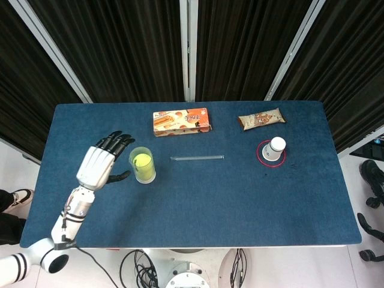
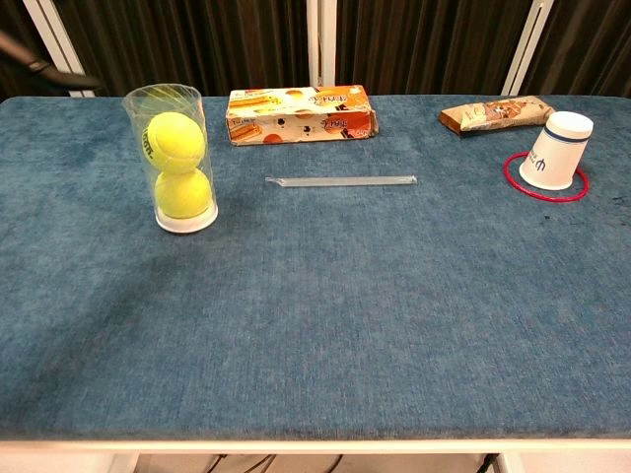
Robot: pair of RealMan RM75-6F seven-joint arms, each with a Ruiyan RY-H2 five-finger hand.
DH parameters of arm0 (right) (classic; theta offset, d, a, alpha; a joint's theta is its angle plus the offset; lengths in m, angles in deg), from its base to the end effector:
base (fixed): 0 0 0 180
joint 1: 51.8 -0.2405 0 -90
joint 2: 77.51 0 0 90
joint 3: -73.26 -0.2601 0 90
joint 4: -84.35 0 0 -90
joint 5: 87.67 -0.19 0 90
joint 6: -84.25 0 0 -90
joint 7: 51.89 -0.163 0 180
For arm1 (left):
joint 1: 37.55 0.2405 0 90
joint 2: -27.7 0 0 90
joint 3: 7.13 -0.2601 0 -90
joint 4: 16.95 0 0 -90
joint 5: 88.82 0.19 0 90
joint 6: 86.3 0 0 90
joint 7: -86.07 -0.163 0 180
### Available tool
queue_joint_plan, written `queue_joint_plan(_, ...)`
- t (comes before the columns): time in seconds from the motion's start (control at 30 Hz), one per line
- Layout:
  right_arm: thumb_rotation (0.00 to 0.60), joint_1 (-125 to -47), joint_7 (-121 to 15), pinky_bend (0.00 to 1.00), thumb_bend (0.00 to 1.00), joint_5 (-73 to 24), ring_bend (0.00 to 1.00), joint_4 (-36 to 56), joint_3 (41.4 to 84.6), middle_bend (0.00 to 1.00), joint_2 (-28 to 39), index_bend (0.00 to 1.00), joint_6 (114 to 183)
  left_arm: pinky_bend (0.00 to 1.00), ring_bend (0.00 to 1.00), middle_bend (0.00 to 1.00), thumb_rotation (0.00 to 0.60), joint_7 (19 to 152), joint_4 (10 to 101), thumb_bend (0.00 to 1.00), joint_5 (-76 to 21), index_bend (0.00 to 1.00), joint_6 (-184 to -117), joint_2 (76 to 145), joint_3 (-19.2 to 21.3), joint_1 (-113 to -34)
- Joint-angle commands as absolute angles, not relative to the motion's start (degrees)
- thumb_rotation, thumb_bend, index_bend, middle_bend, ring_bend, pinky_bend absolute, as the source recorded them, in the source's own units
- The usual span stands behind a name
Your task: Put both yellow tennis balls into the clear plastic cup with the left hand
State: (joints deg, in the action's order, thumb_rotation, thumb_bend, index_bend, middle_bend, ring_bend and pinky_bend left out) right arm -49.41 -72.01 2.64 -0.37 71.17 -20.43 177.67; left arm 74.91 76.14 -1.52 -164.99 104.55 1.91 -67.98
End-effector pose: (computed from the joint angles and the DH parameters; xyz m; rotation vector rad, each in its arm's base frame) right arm -0.3326 -0.1554 0.2447 1.2923 -0.9163 1.0137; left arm -0.1552 0.3145 0.1095 -1.6550 -0.6232 -1.2824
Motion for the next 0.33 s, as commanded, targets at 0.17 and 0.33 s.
queue_joint_plan(0.17,0.6,-49.7,-70.8,0.0,0.28,2.8,0.0,-0.2,71.1,0.0,-19.6,0.0,177.2,0.23,0.08,0.17,0.6,69.9,77.2,0.09,0.4,0.19,-173.4,98.0,-6.6,-56.6)
queue_joint_plan(0.33,0.6,-50.8,-67.4,0.0,0.33,4.5,0.0,-1.4,71.7,0.0,-19.0,0.0,176.1,0.17,0.07,0.14,0.6,72.7,75.5,0.09,-1.3,0.16,-175.2,98.1,-8.2,-52.4)
